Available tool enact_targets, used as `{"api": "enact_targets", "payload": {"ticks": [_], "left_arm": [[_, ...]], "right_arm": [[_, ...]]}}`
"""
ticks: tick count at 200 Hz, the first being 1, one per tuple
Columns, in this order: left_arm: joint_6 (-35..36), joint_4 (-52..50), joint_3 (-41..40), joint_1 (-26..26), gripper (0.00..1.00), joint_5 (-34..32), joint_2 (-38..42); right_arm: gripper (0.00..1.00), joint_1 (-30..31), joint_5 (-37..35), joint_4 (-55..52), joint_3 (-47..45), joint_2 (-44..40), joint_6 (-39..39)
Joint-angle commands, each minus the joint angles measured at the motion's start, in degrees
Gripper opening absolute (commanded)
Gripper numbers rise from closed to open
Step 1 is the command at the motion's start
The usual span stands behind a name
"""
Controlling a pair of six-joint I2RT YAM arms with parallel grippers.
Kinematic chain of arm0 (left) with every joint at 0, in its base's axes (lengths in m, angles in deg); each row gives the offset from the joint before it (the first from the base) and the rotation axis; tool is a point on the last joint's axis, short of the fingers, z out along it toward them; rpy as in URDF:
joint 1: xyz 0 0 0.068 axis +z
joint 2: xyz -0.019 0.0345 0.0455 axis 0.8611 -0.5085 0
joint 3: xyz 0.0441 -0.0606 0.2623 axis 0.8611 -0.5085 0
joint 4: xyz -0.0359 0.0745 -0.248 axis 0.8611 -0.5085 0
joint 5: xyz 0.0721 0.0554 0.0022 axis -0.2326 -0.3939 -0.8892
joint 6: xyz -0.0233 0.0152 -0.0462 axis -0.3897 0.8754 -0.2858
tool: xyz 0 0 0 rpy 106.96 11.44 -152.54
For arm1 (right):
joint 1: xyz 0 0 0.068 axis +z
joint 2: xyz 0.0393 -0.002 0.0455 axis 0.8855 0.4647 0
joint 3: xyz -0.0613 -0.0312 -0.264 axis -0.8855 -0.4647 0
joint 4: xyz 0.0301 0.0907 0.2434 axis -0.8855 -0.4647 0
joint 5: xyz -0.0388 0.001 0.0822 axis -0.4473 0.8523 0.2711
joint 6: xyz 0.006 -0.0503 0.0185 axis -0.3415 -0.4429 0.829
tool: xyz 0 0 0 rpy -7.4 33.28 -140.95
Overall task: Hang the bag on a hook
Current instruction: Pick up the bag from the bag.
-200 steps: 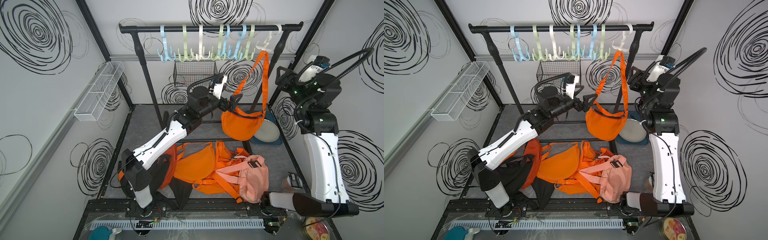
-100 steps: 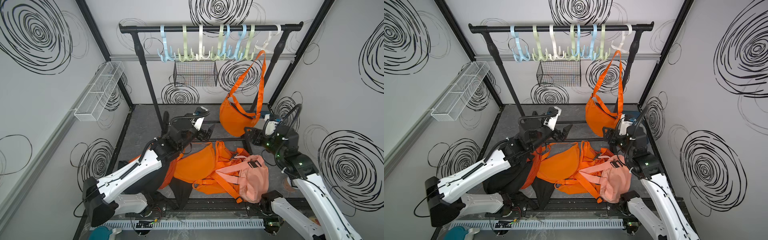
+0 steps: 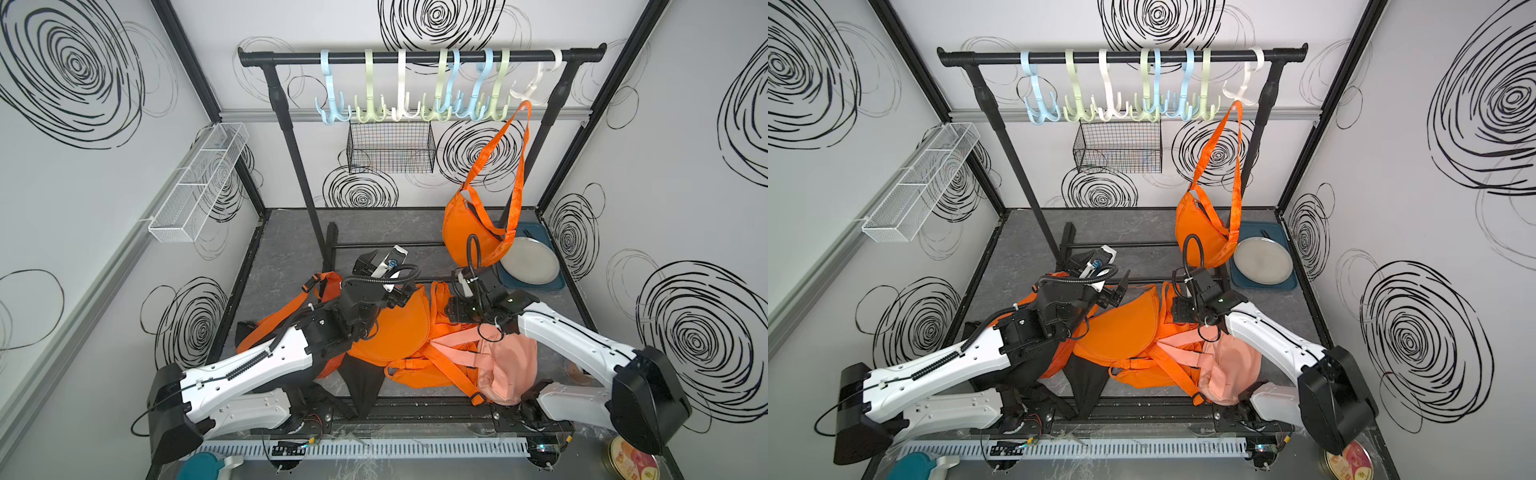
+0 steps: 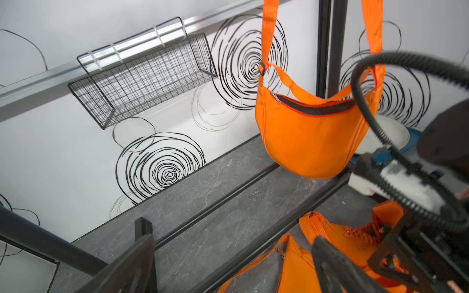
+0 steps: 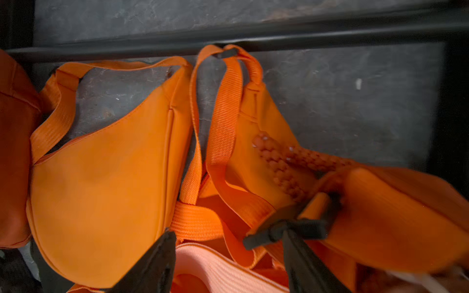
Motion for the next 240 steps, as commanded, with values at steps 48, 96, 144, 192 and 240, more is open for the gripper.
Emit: {"api": "enact_targets", "payload": {"ticks": [48,96,144,192,240], "left_arm": [[-3.5,13.3,-5.8,2.8,0.99,-3.9,8.3],[-3.7,12.6,-5.4,2.9,0.99,-3.5,7.5],[-3.1,12.7,-5.6,2.9,0.99,-3.8,6.6],[-3.0,12.9,-5.6,2.9,0.99,-3.2,5.9],[-2.2,14.2,-6.4,2.6,0.99,1.4,6.6]], "right_arm": [[0.66,1.2,-10.6,9.0,5.2,7.6,5.8],[0.53,0.7,-0.5,16.4,4.8,15.7,6.6],[0.31,0.8,0.2,20.7,5.4,20.8,7.1],[0.02,0.9,-8.4,16.1,6.1,8.3,3.8],[0.0,1.3,-7.5,12.7,9.6,-4.0,-0.6]]}}
